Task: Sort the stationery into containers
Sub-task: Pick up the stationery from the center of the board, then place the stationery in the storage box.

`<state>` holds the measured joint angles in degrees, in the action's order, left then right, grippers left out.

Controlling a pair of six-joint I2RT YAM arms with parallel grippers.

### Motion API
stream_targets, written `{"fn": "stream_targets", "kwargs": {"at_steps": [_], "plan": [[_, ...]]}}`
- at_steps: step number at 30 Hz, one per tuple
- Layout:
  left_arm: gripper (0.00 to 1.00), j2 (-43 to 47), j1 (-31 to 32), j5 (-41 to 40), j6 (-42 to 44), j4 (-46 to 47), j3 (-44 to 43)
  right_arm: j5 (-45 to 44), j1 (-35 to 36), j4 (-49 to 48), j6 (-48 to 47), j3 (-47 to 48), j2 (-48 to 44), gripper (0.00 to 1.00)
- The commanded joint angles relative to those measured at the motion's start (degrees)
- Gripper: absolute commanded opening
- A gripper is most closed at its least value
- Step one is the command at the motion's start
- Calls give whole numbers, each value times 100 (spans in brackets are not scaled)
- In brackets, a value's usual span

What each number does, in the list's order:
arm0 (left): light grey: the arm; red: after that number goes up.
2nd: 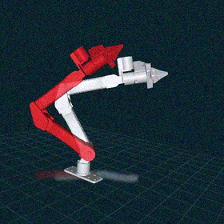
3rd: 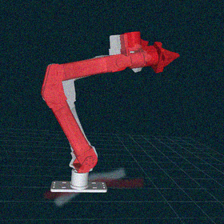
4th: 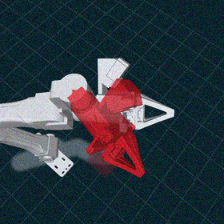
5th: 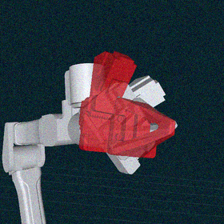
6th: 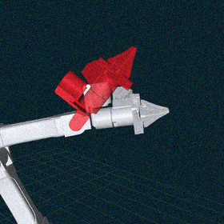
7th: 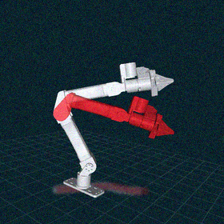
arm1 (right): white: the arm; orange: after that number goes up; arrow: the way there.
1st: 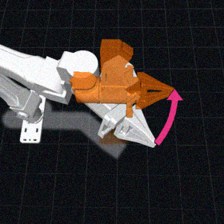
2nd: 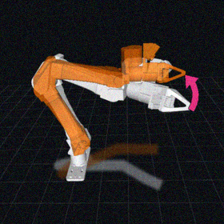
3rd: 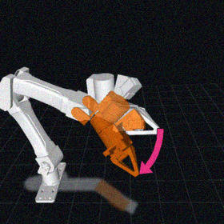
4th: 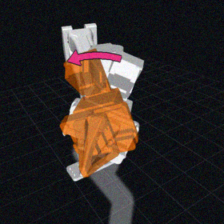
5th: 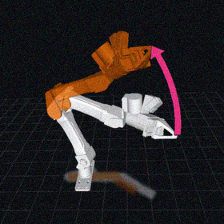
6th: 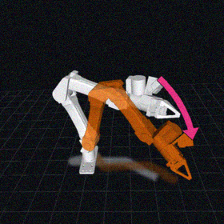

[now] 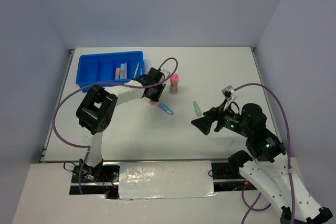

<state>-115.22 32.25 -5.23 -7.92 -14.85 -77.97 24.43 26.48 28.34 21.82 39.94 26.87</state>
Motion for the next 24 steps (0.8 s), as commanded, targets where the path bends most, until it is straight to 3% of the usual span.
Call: {"fn": "stream_targets", "kwargs": {"at_steps": [1,7,14,18,24], "plan": [[0,252,150,-65,-358,-528,493,45,24,-215,32,40,-15,100],[0,1210,150,-223,-648,-369,652,36,50,-232,41,31,20,100],[0,2064,115,-994,-789,-896,-32,19,41,-197,32,40,11,100],[0,2170,-585,-1585,-878,-1265,-718,27,41,-197,15,31,20,100],[0,1468,-1853,-2112,-624,-1416,-1983,10,42,-179,-29,-22,-7,100]]}}
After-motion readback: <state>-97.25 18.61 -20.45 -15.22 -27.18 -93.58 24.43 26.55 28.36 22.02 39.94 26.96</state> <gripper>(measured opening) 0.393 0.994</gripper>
